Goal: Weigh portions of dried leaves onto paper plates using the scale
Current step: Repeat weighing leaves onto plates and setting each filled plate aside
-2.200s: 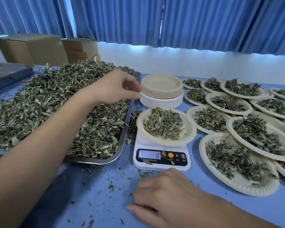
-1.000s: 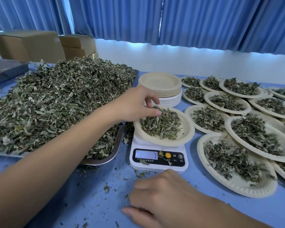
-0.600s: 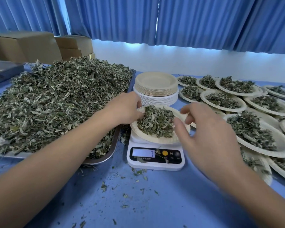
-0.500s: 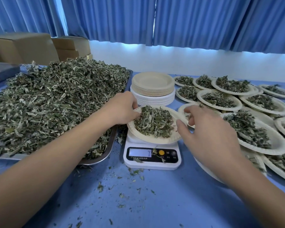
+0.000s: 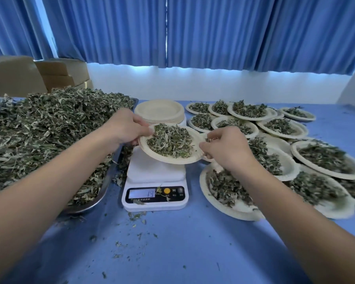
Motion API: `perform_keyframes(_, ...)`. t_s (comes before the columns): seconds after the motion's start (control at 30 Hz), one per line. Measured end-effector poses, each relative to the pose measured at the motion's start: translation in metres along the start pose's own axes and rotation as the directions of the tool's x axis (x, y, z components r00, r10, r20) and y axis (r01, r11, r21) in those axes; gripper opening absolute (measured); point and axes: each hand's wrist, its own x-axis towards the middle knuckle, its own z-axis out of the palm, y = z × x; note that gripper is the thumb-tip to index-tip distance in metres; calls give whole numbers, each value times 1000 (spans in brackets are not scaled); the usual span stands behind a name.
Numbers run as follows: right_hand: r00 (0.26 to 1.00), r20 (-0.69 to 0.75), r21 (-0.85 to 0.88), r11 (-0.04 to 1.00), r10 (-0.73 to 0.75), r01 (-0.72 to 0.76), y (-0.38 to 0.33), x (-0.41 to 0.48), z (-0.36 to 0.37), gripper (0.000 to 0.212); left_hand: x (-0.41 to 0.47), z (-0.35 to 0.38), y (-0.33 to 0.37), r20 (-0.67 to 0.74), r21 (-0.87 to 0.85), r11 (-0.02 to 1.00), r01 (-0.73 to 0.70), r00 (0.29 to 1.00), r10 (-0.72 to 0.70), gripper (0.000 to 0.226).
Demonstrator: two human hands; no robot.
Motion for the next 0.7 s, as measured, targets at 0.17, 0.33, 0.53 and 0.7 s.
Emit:
perform_keyframes(0.17,989,-101,104,990,106,-96,24,15,-60,9,16,41,53,65,-206,979,10,998,3,10)
perform_keyframes(0.33,950,-122,201,944,289,-261,65,28,-136,8,30,109,115,230,-260,963,70,973,-8,11)
perform_keyframes(0.53,850,-123,306,834,512,-458,123,55,-225,18,57,198,202,327,-234,971,49,945,31,9)
perform_keyframes(0.7,796,-184,273,808,577,-523,175,97,-285,24,84,287,262,334,-49,982,-184,923,190,33)
